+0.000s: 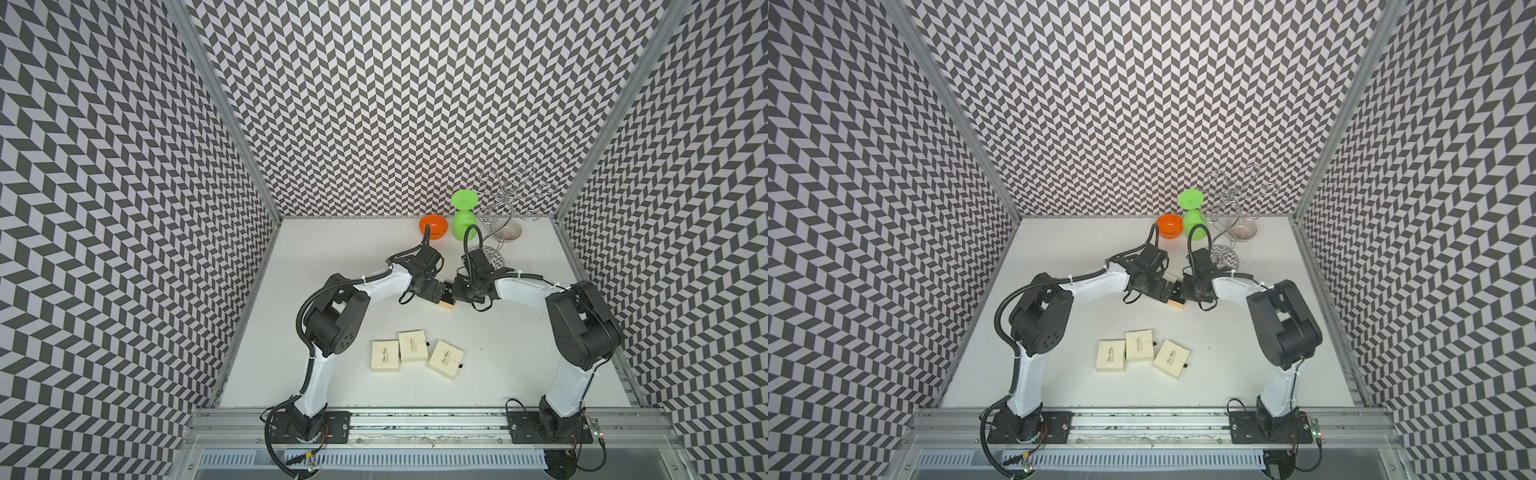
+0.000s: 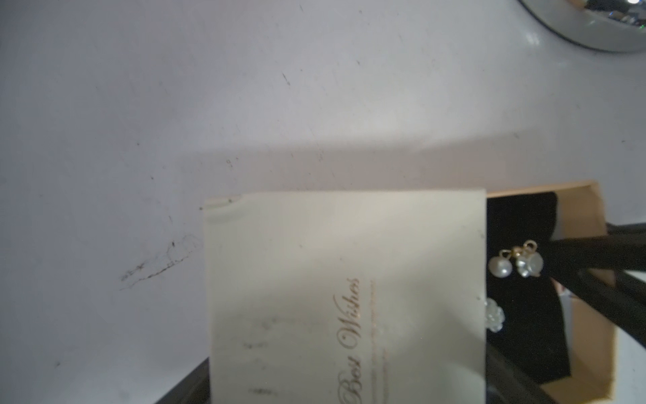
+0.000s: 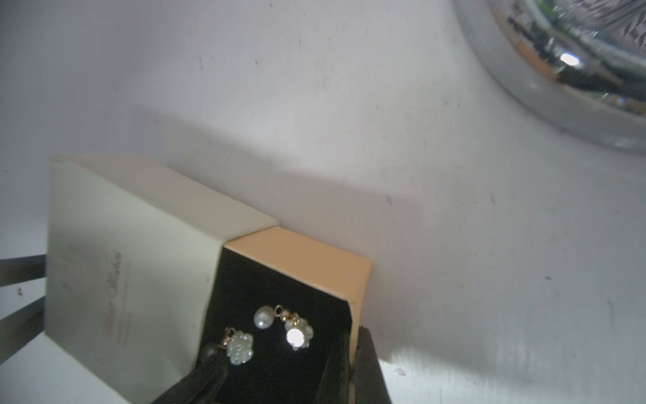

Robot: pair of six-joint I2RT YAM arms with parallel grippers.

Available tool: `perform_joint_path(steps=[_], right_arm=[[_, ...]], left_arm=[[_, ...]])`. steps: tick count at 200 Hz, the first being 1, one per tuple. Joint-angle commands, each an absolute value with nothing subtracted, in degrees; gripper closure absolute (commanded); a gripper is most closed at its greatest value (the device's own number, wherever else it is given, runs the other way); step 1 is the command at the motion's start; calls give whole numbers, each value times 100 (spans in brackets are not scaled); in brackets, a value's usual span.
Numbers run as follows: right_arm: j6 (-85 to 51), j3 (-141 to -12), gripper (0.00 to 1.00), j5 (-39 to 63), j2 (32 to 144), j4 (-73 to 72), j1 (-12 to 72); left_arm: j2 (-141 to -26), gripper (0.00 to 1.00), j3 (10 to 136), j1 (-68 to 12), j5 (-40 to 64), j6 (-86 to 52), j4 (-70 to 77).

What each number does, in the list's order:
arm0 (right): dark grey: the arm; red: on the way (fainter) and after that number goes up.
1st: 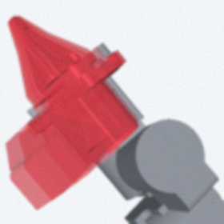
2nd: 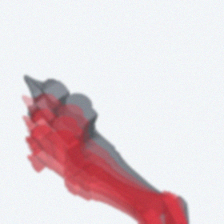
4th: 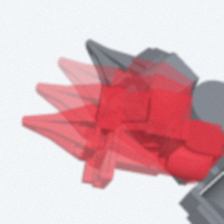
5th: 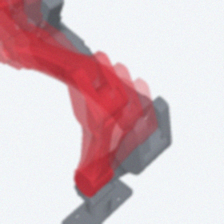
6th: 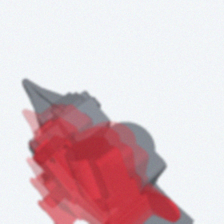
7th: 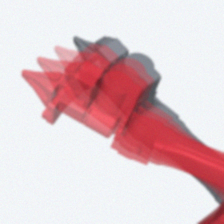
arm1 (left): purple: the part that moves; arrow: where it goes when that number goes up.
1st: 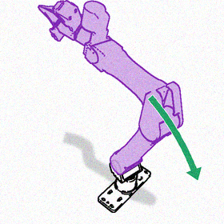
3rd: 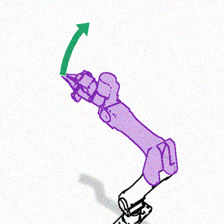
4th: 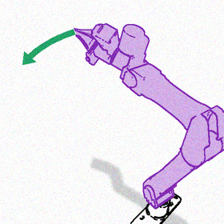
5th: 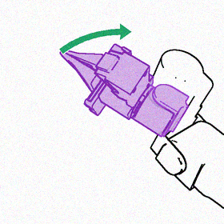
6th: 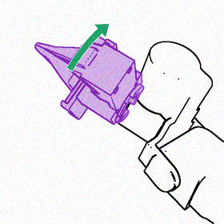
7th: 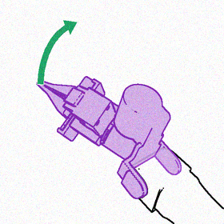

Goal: Take out the earrings from the drawer-style jewelry box
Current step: Open the drawer in the jewelry box.

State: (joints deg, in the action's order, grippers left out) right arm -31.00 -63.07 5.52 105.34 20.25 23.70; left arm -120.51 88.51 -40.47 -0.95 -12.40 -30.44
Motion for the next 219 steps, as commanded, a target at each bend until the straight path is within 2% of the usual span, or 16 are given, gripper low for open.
perform_joint_path(steps=[1, 126, 149, 180, 219], right_arm=[[-2929, -6283, 97, 338, 10830, 2460, 2355], [-3027, -6361, 94, 423, 10959, 2403, 2409], [-3013, -6424, 88, 456, 10978, 2421, 2412], [-3032, -6435, 73, 518, 10850, 2375, 2417], [-3050, -6475, 66, 530, 10619, 2346, 2417]], left_arm=[[-11852, 0, 8729, -4120, 373, -1058, -2959], [-11394, 0, 8295, -3744, 2048, -934, -2407], [-11300, 0, 8204, -3726, 2247, -886, -2320], [-11248, 0, 8115, -3650, 2344, -930, -2242], [-11228, 0, 8033, -3604, 2373, -957, -2188]])
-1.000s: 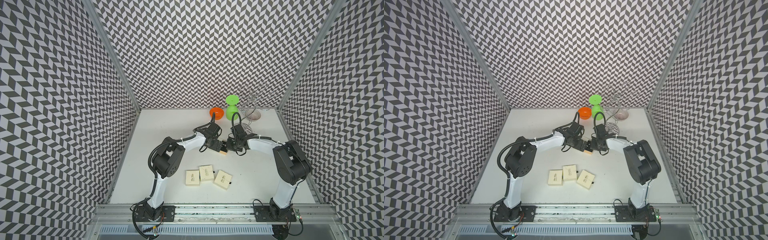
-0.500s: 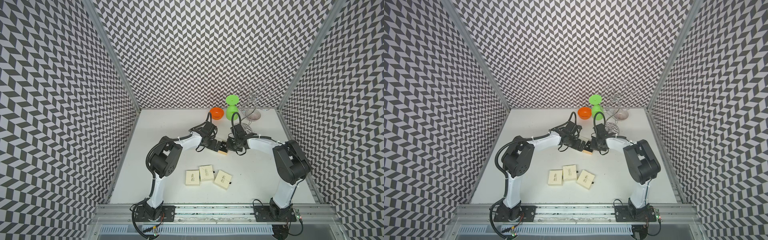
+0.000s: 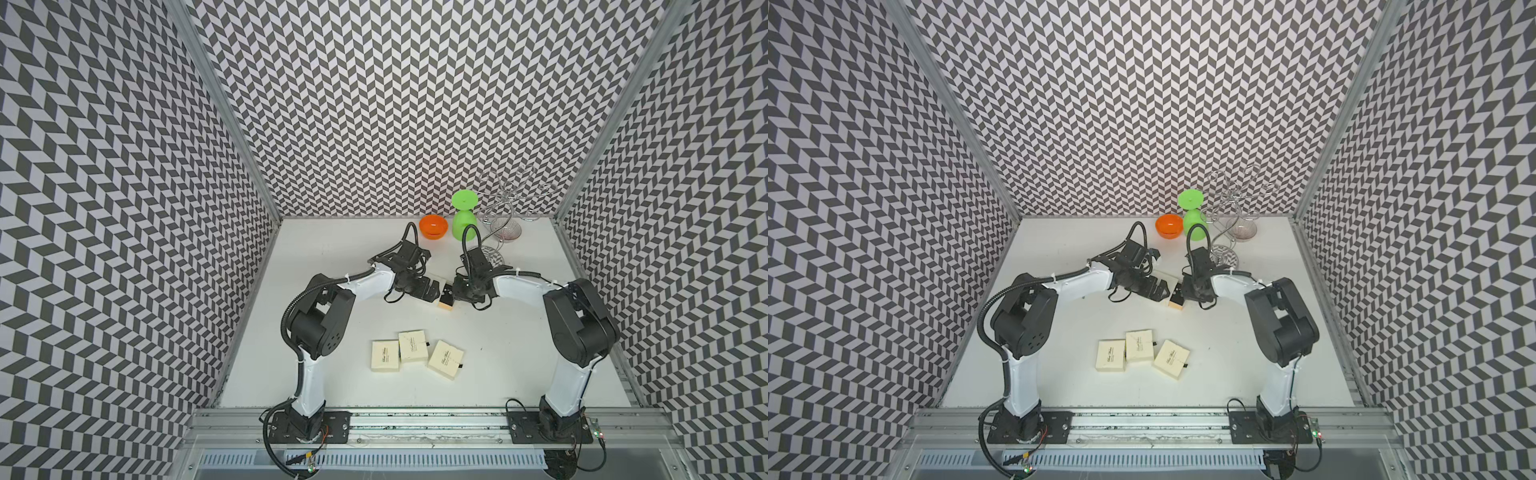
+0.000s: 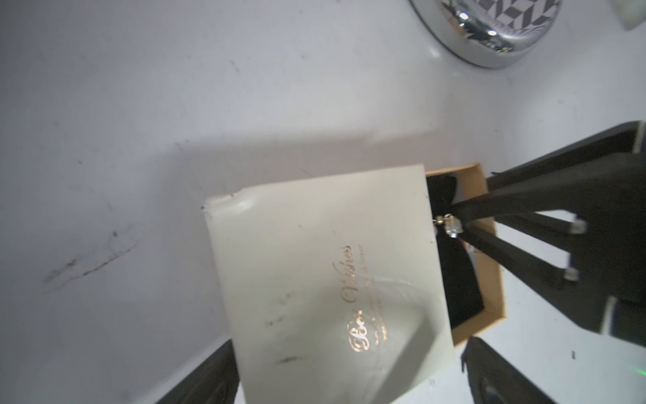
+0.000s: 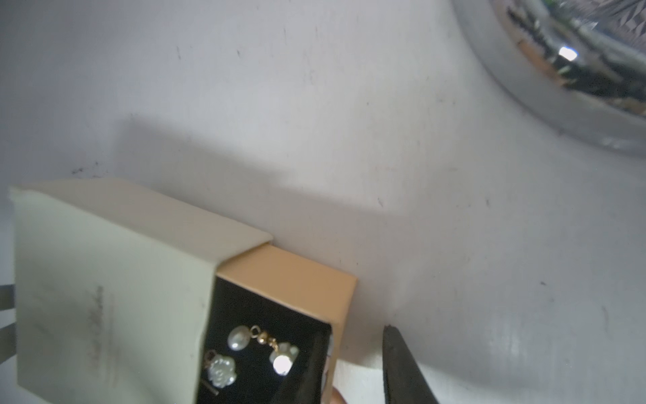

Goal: Take out the earrings from the drawer-style jewelry box
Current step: Open the drawer in the jewelry box.

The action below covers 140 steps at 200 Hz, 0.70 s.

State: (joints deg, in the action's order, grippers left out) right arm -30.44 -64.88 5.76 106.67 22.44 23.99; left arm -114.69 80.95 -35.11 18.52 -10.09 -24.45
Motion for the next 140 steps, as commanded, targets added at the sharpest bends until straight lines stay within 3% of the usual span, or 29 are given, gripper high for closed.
perform_joint_path(steps=[1, 140], right_arm=[[-3050, -6476, 65, 528, 10622, 2351, 2417], [-2838, -6619, 64, -108, 10608, 2747, 2433]], left_arm=[[-11235, 0, 8033, -3604, 2373, -958, -2188], [-11971, 1, 8291, -3353, 951, -1422, -2891]])
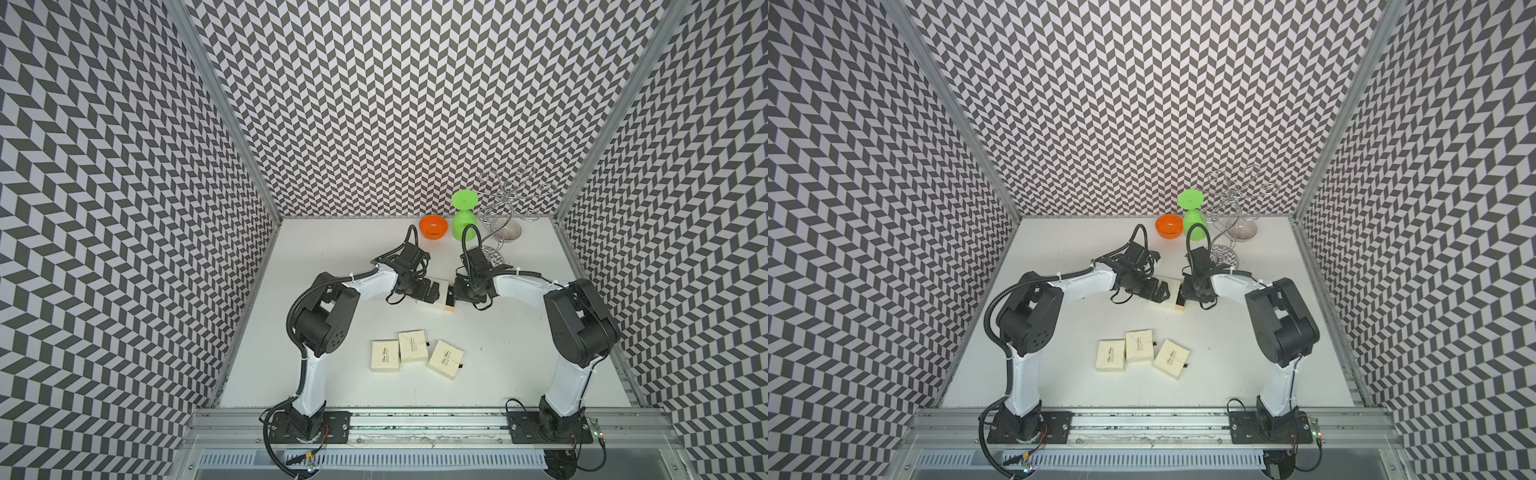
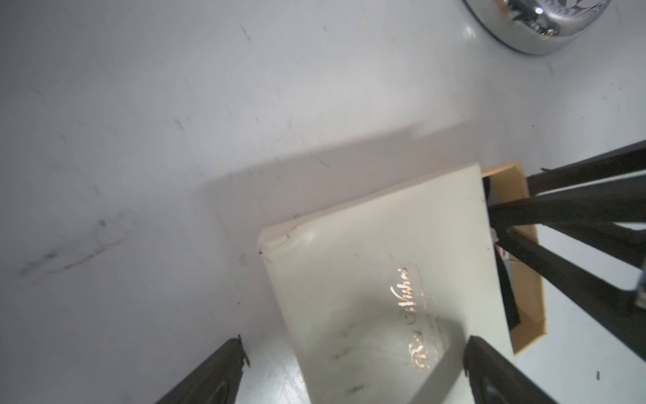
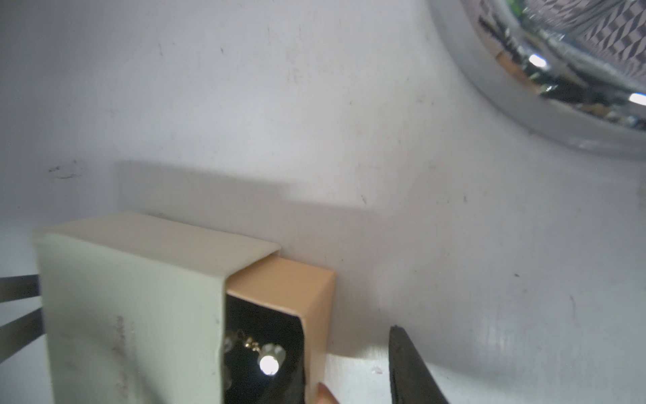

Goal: Take out the earrings from the drawer-style jewelry box
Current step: Open the drawer in the jewelry box.

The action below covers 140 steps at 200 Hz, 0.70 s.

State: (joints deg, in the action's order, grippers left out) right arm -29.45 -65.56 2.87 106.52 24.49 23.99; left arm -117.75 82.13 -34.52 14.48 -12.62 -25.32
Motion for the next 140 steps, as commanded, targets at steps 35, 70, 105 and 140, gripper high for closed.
perform_joint_path(steps=[35, 70, 105, 140], right_arm=[[-2830, -6587, 64, -365, 10613, 2832, 2433], [-2821, -6608, 65, -784, 10572, 2969, 2426], [-2747, -6607, 65, -1125, 10477, 2997, 2426], [-2699, -6620, 65, -1139, 10483, 3002, 2426]], left_arm=[[-12028, 1, 8286, -3305, 742, -1456, -2944], [-12081, 2, 8305, -3252, 690, -1485, -2988], [-12096, 2, 8306, -3252, 619, -1469, -3007], [-12089, 2, 8292, -3251, 631, -1477, -2998]])
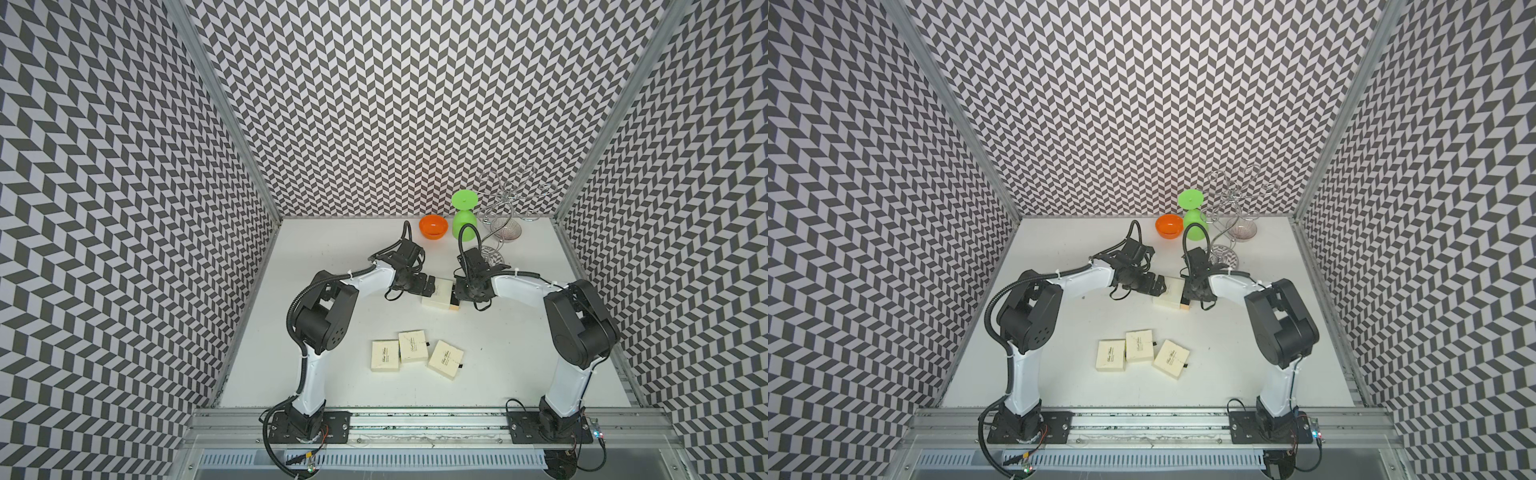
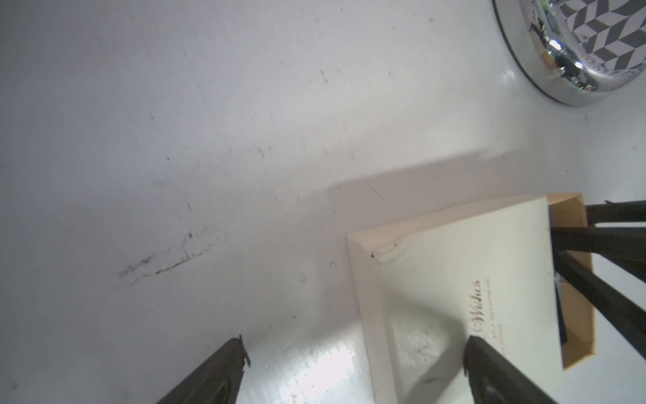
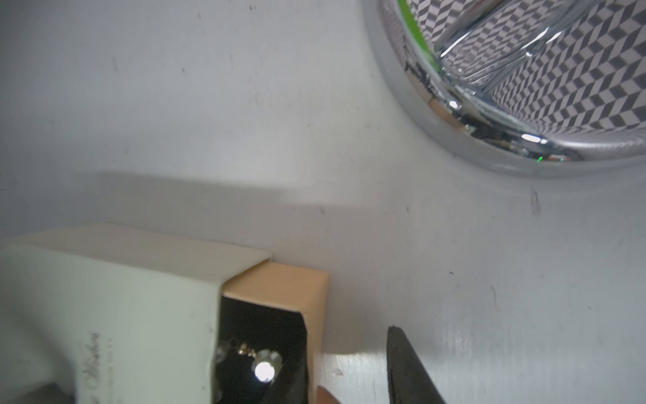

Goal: Take out the earrings from the drawer-style jewelry box
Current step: Open the drawer in the jewelry box.

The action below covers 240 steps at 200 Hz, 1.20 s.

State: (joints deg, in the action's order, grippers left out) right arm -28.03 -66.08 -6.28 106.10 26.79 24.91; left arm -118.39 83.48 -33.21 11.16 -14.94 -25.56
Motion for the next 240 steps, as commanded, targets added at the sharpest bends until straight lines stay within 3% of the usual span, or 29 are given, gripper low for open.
perform_joint_path(steps=[1, 44, 110, 156, 240], right_arm=[[-2694, -6615, 65, -1132, 10475, 3000, 2426], [-2540, -6407, 66, -292, 10115, 2395, 2426], [-2399, -6431, 65, -305, 9898, 2495, 2426], [-2508, -6189, 65, 416, 9906, 2365, 2426], [-2782, -5671, 65, 1106, 9826, 1979, 2294]], left_arm=[[-12083, 2, 8295, -3252, 632, -1477, -2998], [-11866, 1, 8218, -3334, 804, -1362, -2803], [-11351, 0, 8486, -3409, 1297, -1276, -2650], [-11222, 0, 8523, -3778, 1591, -998, -2756], [-11628, 1, 8653, -4365, 578, -877, -3280]])
